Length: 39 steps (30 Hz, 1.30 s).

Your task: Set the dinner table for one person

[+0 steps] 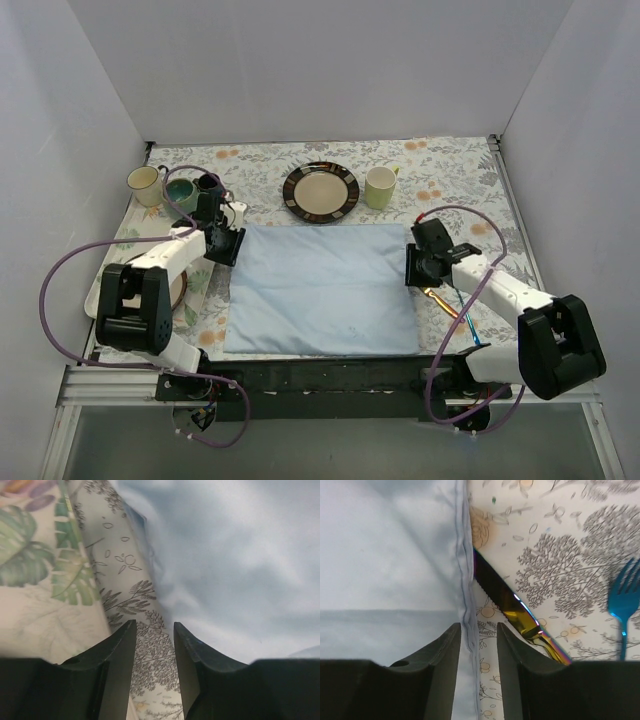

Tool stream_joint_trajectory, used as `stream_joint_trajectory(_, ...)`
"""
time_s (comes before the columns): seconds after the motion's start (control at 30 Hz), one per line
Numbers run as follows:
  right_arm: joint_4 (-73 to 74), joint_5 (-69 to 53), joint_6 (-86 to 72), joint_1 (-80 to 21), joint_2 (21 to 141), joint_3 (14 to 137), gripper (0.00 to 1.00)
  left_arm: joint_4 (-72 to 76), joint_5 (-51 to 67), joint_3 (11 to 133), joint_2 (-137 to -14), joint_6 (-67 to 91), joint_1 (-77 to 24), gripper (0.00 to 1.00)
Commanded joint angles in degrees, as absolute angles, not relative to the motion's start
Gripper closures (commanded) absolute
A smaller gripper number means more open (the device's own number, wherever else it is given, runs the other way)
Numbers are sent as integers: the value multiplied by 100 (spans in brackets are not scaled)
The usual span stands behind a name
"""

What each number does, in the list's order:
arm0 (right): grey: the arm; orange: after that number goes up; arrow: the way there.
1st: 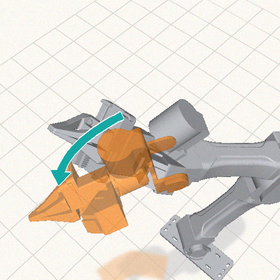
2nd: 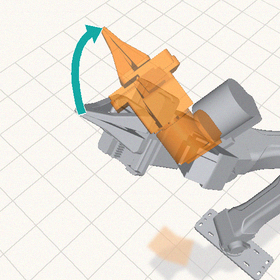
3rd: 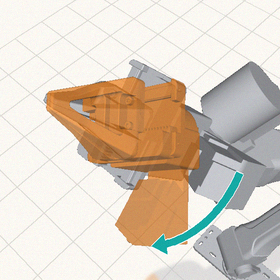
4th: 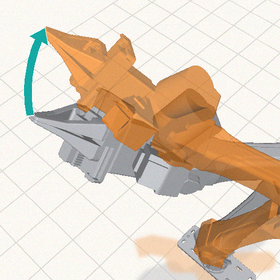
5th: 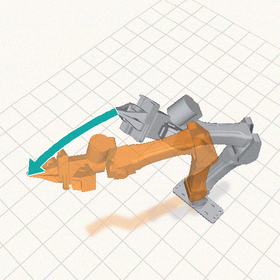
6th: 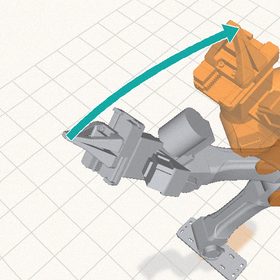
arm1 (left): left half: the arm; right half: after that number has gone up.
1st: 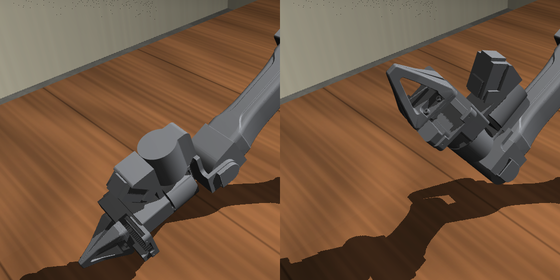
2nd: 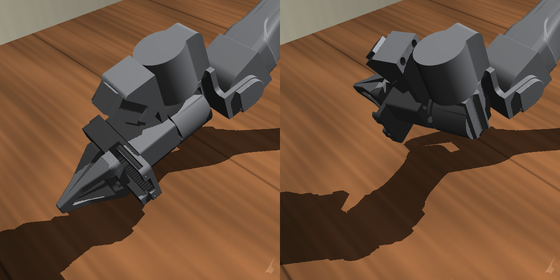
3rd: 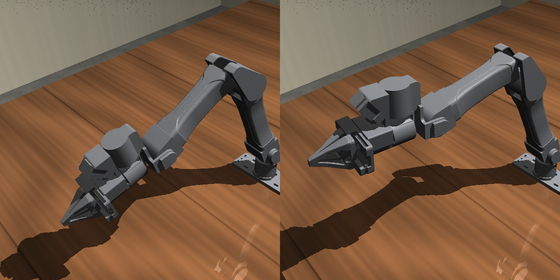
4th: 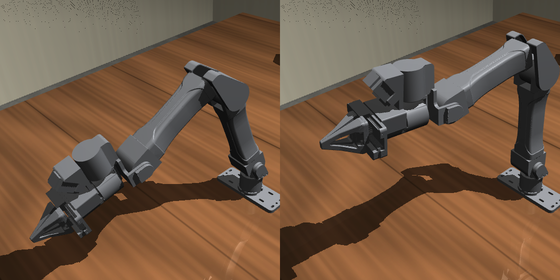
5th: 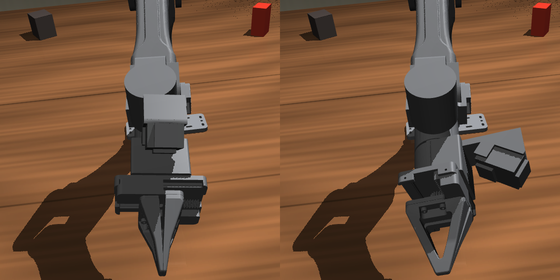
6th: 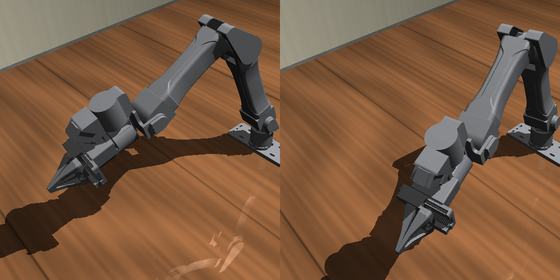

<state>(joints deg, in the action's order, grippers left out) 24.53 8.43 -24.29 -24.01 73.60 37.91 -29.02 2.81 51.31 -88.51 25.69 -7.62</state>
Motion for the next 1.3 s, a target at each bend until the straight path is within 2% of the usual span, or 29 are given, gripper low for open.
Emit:
stream_joint_trajectory(0.0,2760,1423,-1882,-2373,7347,4954,56,-2997,-105,5869,-8192,2435,-765,64)
stream_joint_trajectory(0.07,2507,1363,-1732,-2373,7461,5185,56,-2997,165,6099,-8392,2452,-782,64)
stream_joint_trajectory(0.1,2392,1171,-1618,-2373,7532,5307,67,-3058,297,6204,-8533,2461,-852,64)
stream_joint_trajectory(0.2,1646,443,-1389,-2364,7918,5388,90,-3164,745,6582,-9218,2575,-1028,74)
stream_joint_trajectory(0.23,1496,309,-1380,-2356,8189,5431,95,-3173,825,6722,-9359,2654,-1046,82)
stream_joint_trajectory(0.3,1406,168,-1397,-2286,8541,5624,99,-3129,897,6855,-9772,2724,-1072,86)
stream_joint_trajectory(0.4,1477,45,-1582,-2075,9236,6020,99,-3032,870,7040,-10159,2847,-1072,93)
stream_joint_trajectory(0.5,1450,-202,-1679,-1899,9798,6169,99,-2787,827,7023,-10414,2856,-1072,94)
stream_joint_trajectory(0.6,1494,-27,-1714,-1811,10001,6240,99,-2488,247,6935,-10573,2900,-1020,97)
stream_joint_trajectory(0.83,1494,228,-1442,-1723,10283,6258,99,-2267,70,6715,-10784,3014,-774,97)
stream_joint_trajectory(1.0,1476,518,-1292,-1688,10178,6293,99,-2180,-123,6452,-10468,2988,-703,97)
stream_joint_trajectory(1.13,1590,562,-1117,-1635,10213,6415,99,-2180,-9,6381,-10117,2936,-686,92)
stream_joint_trajectory(1.27,1722,747,-1064,-1635,10169,6486,99,-2267,202,6521,-9818,2900,-686,75)
